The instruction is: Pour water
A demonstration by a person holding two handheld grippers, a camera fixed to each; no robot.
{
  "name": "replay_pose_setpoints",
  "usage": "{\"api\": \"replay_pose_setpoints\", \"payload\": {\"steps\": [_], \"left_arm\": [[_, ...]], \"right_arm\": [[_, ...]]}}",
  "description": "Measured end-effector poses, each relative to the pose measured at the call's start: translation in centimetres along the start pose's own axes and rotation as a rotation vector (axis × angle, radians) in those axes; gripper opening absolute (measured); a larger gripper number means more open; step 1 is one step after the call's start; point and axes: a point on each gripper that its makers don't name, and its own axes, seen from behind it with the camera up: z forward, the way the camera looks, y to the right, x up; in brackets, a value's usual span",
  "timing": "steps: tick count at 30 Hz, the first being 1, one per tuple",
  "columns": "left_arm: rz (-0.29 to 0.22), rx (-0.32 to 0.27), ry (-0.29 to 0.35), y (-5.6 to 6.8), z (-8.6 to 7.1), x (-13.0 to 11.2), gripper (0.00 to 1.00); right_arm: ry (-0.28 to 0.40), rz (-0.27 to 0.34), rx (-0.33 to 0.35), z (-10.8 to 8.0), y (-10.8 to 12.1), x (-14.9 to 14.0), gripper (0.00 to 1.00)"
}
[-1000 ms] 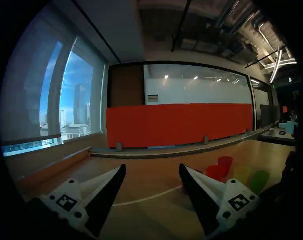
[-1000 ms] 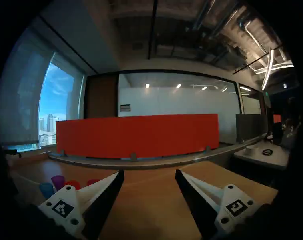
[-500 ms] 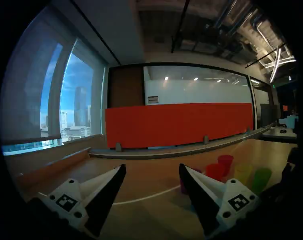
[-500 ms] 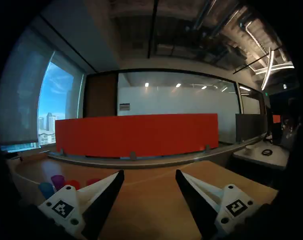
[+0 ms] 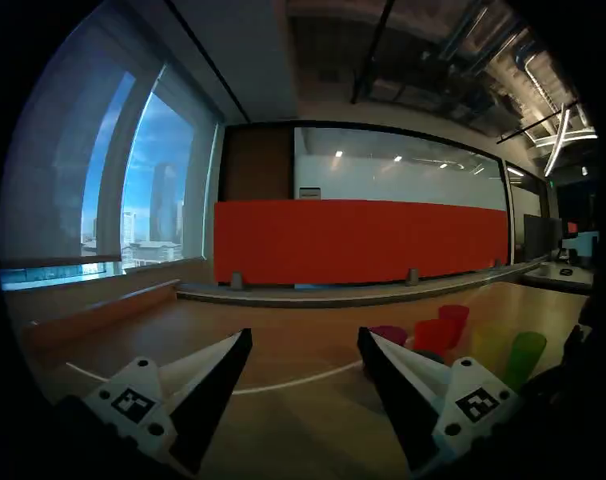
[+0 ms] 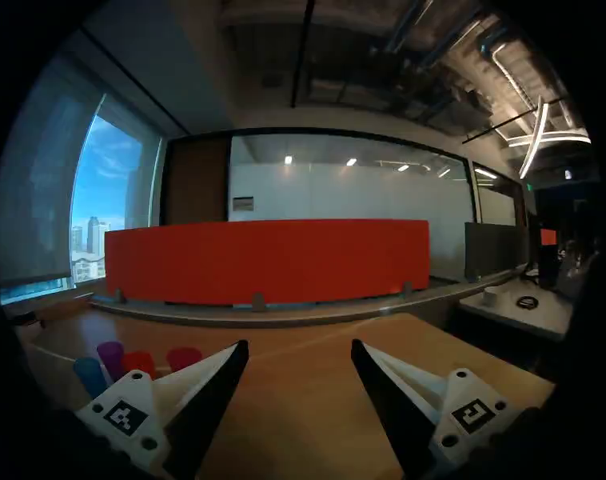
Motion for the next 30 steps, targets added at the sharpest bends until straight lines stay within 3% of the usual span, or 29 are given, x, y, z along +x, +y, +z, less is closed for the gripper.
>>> {"api": "replay_pose_setpoints", "payload": {"steps": [17, 30], "left_arm": [[-0.019, 0.013, -0.008, -1.0, 0.2, -1.4, 0.98], [0.005, 0.014, -0.036, -1.1, 0.4, -2.3, 0.98]], "right_arm": [[-0.002, 0.000, 0.002, 0.0, -0.6, 0.7, 0.99], [0.000, -0.001, 0.004, 0.0, -0.7, 0.6, 0.99]]}}
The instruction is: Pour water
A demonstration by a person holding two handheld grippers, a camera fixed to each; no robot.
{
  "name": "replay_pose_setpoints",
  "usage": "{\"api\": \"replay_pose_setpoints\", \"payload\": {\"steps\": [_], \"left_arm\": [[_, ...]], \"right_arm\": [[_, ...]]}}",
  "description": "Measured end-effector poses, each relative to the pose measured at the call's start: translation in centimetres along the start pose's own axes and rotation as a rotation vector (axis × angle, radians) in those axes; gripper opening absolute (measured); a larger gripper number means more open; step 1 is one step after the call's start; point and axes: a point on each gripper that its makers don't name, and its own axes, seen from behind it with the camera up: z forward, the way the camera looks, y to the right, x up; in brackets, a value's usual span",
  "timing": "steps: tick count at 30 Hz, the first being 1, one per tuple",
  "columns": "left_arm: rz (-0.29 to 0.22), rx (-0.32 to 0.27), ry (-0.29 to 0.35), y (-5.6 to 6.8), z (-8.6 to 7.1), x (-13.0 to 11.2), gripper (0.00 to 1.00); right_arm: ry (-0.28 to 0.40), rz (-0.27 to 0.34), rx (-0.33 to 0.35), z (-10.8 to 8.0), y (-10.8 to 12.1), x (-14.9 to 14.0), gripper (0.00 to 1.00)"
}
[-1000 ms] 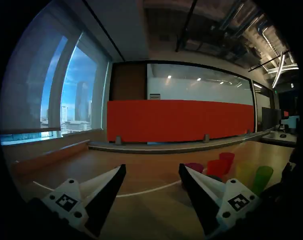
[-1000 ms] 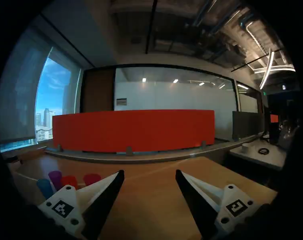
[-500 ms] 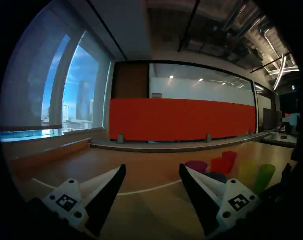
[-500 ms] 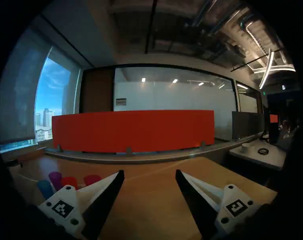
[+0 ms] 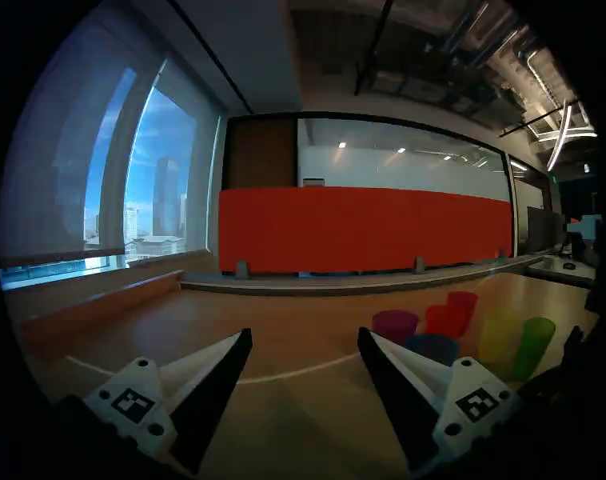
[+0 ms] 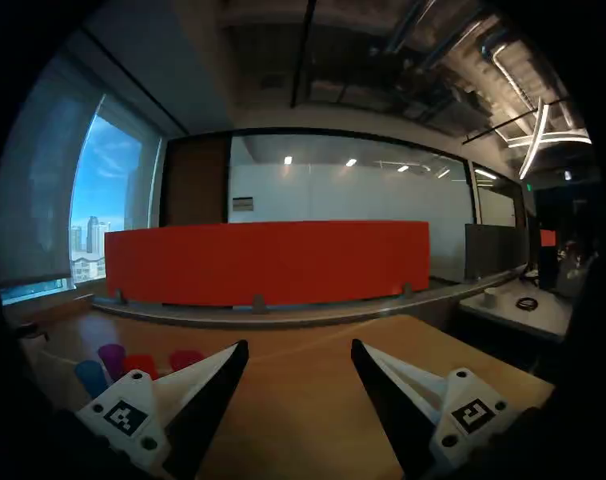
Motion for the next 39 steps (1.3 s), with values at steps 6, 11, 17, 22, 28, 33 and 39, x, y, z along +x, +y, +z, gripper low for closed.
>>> {"api": "replay_pose_setpoints", "payload": {"steps": [6, 11, 17, 22, 28, 33, 39], "left_arm": [[0.002, 0.000, 0.000, 0.1, 0.0, -0.1, 0.98], [0.002, -0.002, -0.001, 0.1, 0.1, -0.1, 0.98], [0.003, -0.002, -0.001, 0.2, 0.1, -0.2, 0.98], [0.004, -0.002, -0.001, 0.2, 0.1, -0.3, 0.99], [0.003, -0.002, -0.001, 0.2, 0.1, -0.3, 0.98], [0.004, -0.002, -0.001, 0.2, 0.1, -0.3, 0.98], [0.003, -0.002, -0.001, 0.2, 0.1, -0.3, 0.98]], "right_arm": [[0.000, -0.003, 0.006, 0.1, -0.2, -0.2, 0.99], [0.004, 0.000, 0.015, 0.1, -0.5, -0.3, 0.99], [0.024, -0.008, 0.027, 0.0, -0.9, -0.1, 0.99], [0.037, -0.006, 0.044, -0.1, -1.2, -0.4, 0.99], [0.054, -0.010, 0.050, -0.1, -1.3, -1.0, 0.99], [0.058, 0.006, 0.073, 0.1, -1.9, -2.1, 0.99], [0.051, 0.014, 0.099, 0.4, -2.0, -3.9, 0.99]]}}
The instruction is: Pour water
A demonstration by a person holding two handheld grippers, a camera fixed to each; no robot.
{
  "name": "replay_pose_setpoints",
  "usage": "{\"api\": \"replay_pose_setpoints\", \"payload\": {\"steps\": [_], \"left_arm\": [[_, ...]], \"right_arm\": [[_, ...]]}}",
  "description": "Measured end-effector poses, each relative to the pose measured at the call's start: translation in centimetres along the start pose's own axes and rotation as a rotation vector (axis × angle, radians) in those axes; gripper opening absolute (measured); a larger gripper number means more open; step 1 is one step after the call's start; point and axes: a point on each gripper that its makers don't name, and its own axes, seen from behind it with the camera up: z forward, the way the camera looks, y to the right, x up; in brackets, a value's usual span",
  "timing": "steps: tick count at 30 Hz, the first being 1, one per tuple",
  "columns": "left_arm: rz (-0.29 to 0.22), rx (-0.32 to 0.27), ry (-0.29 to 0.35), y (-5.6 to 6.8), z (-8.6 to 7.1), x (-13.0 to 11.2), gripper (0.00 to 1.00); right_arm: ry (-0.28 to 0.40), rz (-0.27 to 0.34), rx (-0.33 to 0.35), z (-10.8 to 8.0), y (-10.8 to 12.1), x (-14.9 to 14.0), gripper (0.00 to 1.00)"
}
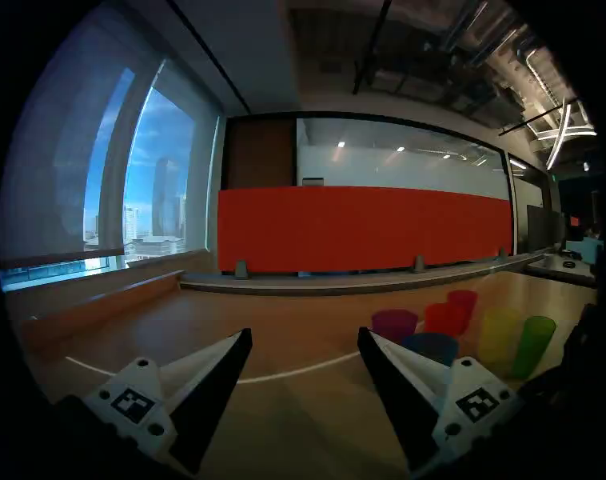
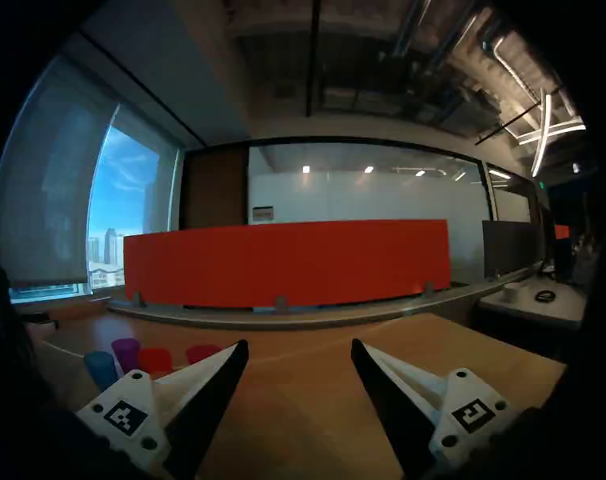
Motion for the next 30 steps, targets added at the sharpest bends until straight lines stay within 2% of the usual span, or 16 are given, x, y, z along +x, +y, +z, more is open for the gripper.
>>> {"api": "replay_pose_setpoints", "payload": {"steps": [5, 14, 30], "left_arm": [[0.000, 0.000, 0.000, 0.0, 0.0, 0.0, 0.98], [0.000, 0.000, 0.000, -0.1, 0.0, 0.0, 0.98], [0.000, 0.000, 0.000, -0.1, -0.1, 0.1, 0.98]], "right_arm": [[-0.008, -0.022, 0.009, 0.2, 0.4, -1.5, 1.00], [-0.012, -0.001, -0.003, 0.7, 1.6, -2.7, 0.99], [-0.037, -0.019, -0.021, 0.7, 2.2, -4.2, 0.99]]}}
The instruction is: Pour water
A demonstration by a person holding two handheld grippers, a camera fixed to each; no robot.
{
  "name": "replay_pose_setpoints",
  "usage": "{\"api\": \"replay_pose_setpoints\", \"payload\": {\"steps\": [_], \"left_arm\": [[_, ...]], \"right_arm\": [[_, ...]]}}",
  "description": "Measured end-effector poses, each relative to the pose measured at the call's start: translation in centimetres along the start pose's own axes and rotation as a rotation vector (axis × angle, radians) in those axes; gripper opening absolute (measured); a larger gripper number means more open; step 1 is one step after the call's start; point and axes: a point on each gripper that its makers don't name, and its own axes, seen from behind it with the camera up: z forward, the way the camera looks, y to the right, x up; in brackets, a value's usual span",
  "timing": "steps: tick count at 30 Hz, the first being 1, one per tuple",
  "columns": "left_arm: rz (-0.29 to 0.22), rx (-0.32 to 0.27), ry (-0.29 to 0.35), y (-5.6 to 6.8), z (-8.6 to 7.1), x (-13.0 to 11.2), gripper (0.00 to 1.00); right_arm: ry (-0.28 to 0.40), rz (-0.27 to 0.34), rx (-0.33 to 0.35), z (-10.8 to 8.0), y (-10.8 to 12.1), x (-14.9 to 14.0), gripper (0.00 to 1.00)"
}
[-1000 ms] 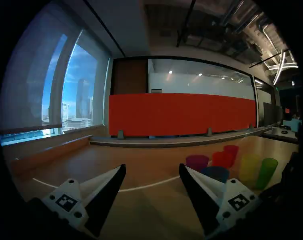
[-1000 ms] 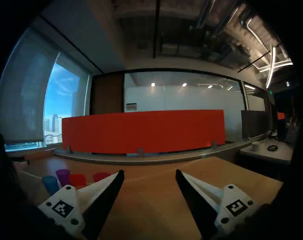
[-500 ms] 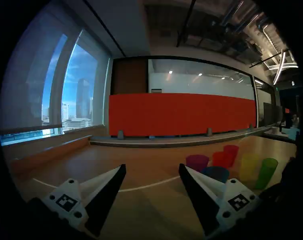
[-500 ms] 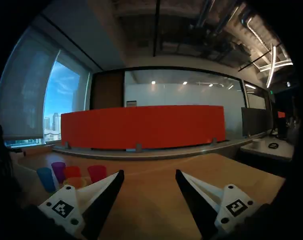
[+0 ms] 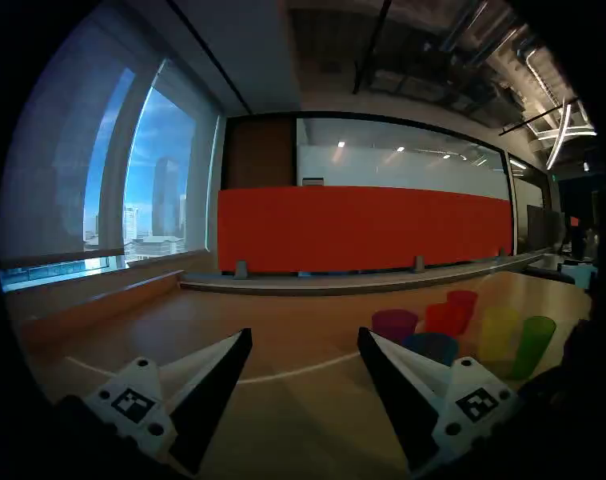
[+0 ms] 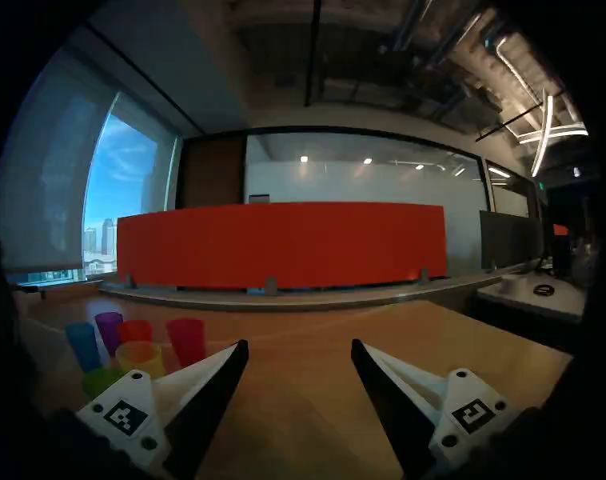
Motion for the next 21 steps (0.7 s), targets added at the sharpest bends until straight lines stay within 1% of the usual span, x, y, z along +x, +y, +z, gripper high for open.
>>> {"api": "replay_pose_setpoints", "payload": {"steps": [5, 11, 21], "left_arm": [[0.000, 0.000, 0.000, -0.06, -0.03, -0.04, 0.98], [0.000, 0.000, 0.000, -0.04, 0.00, -0.05, 0.98], [0.000, 0.000, 0.000, -0.03, 0.02, -0.06, 0.99]], "right_arm": [[-0.013, -0.011, -0.005, 0.08, 0.02, -0.24, 0.99], [-0.013, -0.019, -0.008, 0.17, -0.04, -0.28, 0.99], [-0.015, -0.019, -0.009, 0.27, -0.07, -0.38, 0.99]]}}
